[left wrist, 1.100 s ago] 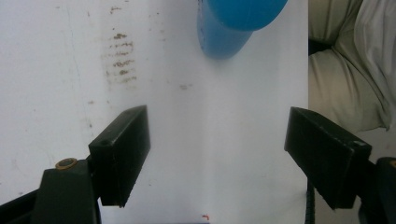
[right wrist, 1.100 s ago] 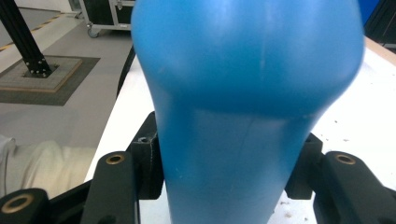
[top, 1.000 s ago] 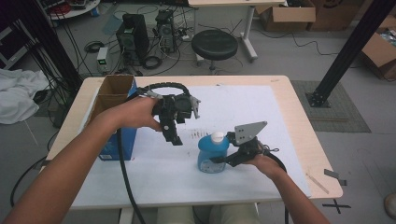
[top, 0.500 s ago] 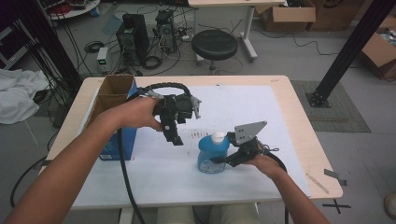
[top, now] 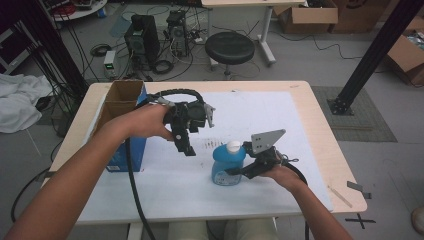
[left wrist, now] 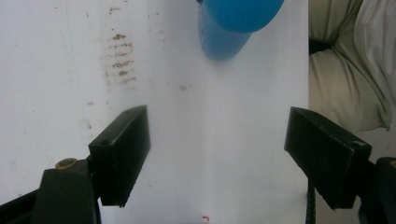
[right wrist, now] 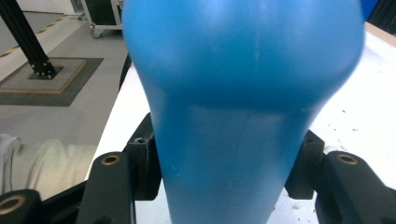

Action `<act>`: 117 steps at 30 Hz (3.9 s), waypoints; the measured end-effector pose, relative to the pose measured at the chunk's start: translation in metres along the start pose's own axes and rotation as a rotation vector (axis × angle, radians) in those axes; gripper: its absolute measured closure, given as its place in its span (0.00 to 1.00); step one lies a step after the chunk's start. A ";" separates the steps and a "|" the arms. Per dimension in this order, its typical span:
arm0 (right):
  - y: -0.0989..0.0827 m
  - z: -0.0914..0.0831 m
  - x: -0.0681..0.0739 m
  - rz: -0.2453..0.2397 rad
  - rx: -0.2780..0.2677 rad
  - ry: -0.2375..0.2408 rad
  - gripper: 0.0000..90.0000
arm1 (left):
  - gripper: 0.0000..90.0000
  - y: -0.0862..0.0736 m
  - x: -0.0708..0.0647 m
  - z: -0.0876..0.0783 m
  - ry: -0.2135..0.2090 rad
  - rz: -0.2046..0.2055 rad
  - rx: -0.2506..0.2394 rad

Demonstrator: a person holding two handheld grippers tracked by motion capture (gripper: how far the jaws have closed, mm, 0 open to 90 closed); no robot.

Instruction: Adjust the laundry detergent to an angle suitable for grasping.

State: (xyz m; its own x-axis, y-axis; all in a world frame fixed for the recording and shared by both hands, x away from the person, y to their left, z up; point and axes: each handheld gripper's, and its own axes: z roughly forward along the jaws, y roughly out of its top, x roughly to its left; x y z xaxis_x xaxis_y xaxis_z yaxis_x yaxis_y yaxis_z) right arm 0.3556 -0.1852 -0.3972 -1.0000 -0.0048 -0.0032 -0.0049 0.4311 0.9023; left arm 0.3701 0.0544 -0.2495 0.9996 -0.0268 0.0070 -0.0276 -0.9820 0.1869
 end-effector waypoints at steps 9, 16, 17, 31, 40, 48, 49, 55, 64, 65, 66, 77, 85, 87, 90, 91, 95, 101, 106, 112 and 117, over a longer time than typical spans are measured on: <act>-0.002 0.000 0.000 0.024 -0.002 -0.012 0.39 | 0.26 -0.001 0.000 -0.001 0.001 -0.001 0.000; -0.002 -0.001 0.000 0.036 -0.009 -0.020 0.35 | 0.26 0.000 0.000 0.000 0.001 -0.002 -0.001; -0.002 -0.002 0.000 0.037 -0.009 -0.021 0.35 | 0.26 0.000 0.001 0.000 0.001 -0.002 -0.001; -0.002 -0.004 0.002 0.046 -0.008 -0.035 0.26 | 0.26 -0.001 0.001 0.000 -0.001 -0.004 0.002; -0.003 -0.009 0.002 0.055 -0.007 -0.051 0.21 | 0.26 -0.001 0.001 0.000 0.001 -0.006 0.002; -0.004 -0.015 0.003 0.066 -0.002 -0.065 0.18 | 0.26 -0.001 0.001 0.000 0.002 -0.009 0.003; -0.004 -0.016 0.003 0.065 -0.002 -0.069 0.17 | 0.26 -0.001 0.001 0.000 0.002 -0.009 0.000; -0.005 -0.022 0.005 0.067 0.018 -0.095 0.16 | 0.26 0.000 0.001 0.000 0.004 -0.009 0.002; -0.004 -0.051 0.005 0.088 0.063 -0.143 0.17 | 0.26 -0.001 0.002 0.000 0.009 -0.022 -0.002; -0.004 -0.059 0.003 0.096 0.075 -0.156 0.17 | 0.25 -0.001 0.003 0.000 0.009 -0.024 -0.001; -0.004 -0.067 0.002 0.105 0.093 -0.168 0.17 | 0.25 -0.001 0.003 0.000 0.010 -0.026 -0.002; 0.002 -0.134 -0.024 0.277 0.248 -0.245 0.17 | 0.26 -0.003 0.006 -0.001 0.015 -0.041 -0.005; 0.007 -0.150 -0.040 0.277 0.420 -0.287 0.17 | 0.25 -0.004 0.007 -0.001 0.022 -0.054 -0.006; 0.008 -0.152 -0.043 0.275 0.446 -0.293 0.17 | 0.26 -0.004 0.007 -0.001 0.024 -0.054 -0.004; 0.011 -0.152 -0.048 0.271 0.463 -0.300 0.17 | 0.25 -0.004 0.007 0.000 0.027 -0.055 -0.003; 0.011 -0.151 -0.050 0.271 0.471 -0.303 0.17 | 0.25 -0.004 0.007 0.000 0.029 -0.057 -0.005; 0.014 -0.148 -0.058 0.266 0.519 -0.307 0.18 | 0.26 -0.004 0.008 0.000 0.029 -0.062 -0.004; 0.024 -0.140 -0.072 0.254 0.579 -0.318 0.19 | 0.26 -0.003 0.009 0.001 0.029 -0.064 -0.001; 0.039 -0.131 -0.087 0.235 0.595 -0.313 0.20 | 0.26 -0.003 0.010 0.001 0.027 -0.064 -0.001; 0.051 -0.119 -0.101 0.219 0.606 -0.299 0.20 | 0.26 -0.004 0.012 0.001 0.028 -0.066 -0.002; 0.057 -0.111 -0.109 0.212 0.611 -0.293 0.20 | 0.26 -0.005 0.012 0.001 0.026 -0.072 -0.004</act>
State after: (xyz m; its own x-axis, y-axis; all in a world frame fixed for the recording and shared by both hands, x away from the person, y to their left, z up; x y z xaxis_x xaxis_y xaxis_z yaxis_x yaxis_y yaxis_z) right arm 0.4645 -0.2607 -0.2973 -0.9387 0.3415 -0.0474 0.2753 0.8250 0.4935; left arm 0.3826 0.0588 -0.2513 0.9986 0.0485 0.0187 0.0440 -0.9804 0.1922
